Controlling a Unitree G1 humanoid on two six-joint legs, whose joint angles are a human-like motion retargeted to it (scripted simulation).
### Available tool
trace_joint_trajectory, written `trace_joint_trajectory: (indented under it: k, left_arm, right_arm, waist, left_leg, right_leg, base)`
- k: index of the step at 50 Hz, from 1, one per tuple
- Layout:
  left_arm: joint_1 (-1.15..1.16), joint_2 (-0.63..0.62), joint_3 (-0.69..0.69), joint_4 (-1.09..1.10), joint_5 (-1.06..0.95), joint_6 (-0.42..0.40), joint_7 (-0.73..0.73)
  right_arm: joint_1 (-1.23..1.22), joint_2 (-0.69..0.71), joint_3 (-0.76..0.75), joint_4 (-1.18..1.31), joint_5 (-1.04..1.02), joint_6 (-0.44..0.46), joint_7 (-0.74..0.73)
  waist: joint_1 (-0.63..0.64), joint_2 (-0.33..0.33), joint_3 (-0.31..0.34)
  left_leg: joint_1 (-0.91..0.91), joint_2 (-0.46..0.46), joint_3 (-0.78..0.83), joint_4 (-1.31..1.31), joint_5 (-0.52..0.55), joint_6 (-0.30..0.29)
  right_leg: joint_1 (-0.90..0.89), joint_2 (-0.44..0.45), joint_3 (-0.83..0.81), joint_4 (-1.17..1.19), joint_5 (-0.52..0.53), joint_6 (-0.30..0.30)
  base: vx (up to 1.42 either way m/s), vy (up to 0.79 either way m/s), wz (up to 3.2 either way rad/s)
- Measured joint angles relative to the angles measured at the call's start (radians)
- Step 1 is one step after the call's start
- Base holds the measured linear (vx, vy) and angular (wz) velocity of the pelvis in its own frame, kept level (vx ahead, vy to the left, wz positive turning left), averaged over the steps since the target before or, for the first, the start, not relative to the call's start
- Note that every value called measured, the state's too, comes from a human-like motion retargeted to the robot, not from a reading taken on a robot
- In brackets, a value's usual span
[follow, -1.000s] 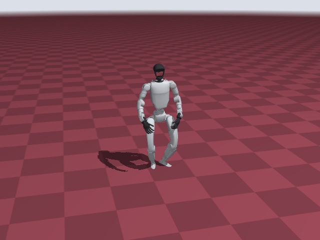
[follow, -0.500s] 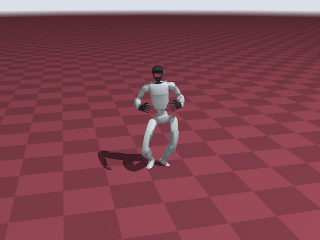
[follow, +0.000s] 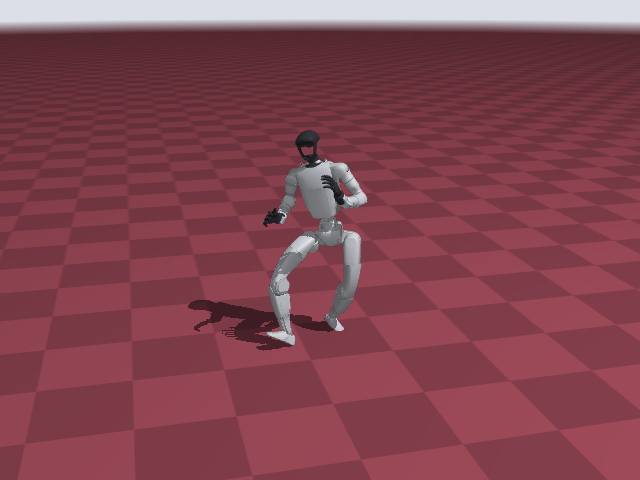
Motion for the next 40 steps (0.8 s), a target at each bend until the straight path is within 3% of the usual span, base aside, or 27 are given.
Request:
trace_joint_trajectory:
  k: [5, 11, 17, 24, 32, 40]
  left_arm:
    - [-0.02, -0.018, -0.036, 0.006, 0.03, -0.014, 0.04]
    - [-0.005, 0.002, -0.048, 0.05, 0.047, -0.024, 0.075]
    - [0.074, 0.067, -0.029, 0.096, 0.054, -0.02, 0.085]
    - [0.174, 0.148, -0.056, 0.155, 0.075, -0.008, 0.048]
    - [0.167, 0.18, -0.201, 0.376, 0.125, 0.039, -0.073]
    - [0.017, 0.075, -0.374, 0.845, 0.149, 0.142, -0.22]
  right_arm:
    - [0.028, 0.035, -0.018, 0.02, -0.013, -0.008, -0.062]
    - [0.013, 0.039, -0.033, -0.037, -0.026, -0.048, -0.146]
    - [-0.033, -0.006, -0.05, -0.147, -0.062, -0.075, -0.243]
    - [-0.105, -0.123, -0.035, -0.242, -0.111, -0.075, -0.307]
    - [-0.152, -0.239, 0.114, -0.118, -0.144, -0.047, -0.206]
    - [-0.25, -0.198, 0.389, 0.347, -0.123, 0.02, 0.048]
  waist:
    - [0.01, 0.0, -0.011]
    - [0.023, -0.013, 0.007]
    - [0.067, 0.022, 0.01]
    - [0.095, 0.077, 0.013]
    - [0.113, 0.131, 0.036]
    - [0.164, 0.148, 0.063]
  left_leg:
    - [-0.011, 0.026, -0.035, 0.067, -0.011, -0.004]
    - [0.013, 0.07, -0.15, 0.159, -0.003, -0.019]
    - [-0.01, 0.212, -0.286, 0.313, 0.027, -0.088]
    - [-0.031, 0.377, -0.365, 0.444, 0.102, -0.164]
    - [-0.034, 0.491, -0.479, 0.547, 0.175, -0.236]
    - [-0.002, 0.522, -0.61, 0.62, 0.232, -0.291]
  right_leg:
    - [0.034, 0.077, 0.092, 0.013, 0.085, 0.039]
    - [0.172, 0.281, 0.206, 0.022, 0.229, 0.089]
    - [0.305, 0.526, 0.188, -0.079, 0.202, 0.02]
    - [0.381, 0.737, 0.156, -0.182, 0.201, -0.052]
    - [0.436, 0.906, 0.129, -0.241, 0.205, -0.104]
    - [0.535, 1.021, 0.126, -0.32, 0.203, -0.142]
  base:
    - [0.18, -0.07, 0.0]
    - [0.24, -0.14, -0.31]
    - [0.2, -0.2, -0.93]
    - [0.18, -0.18, -0.83]
    - [0.12, -0.13, -0.55]
    - [0.06, -0.08, -0.22]
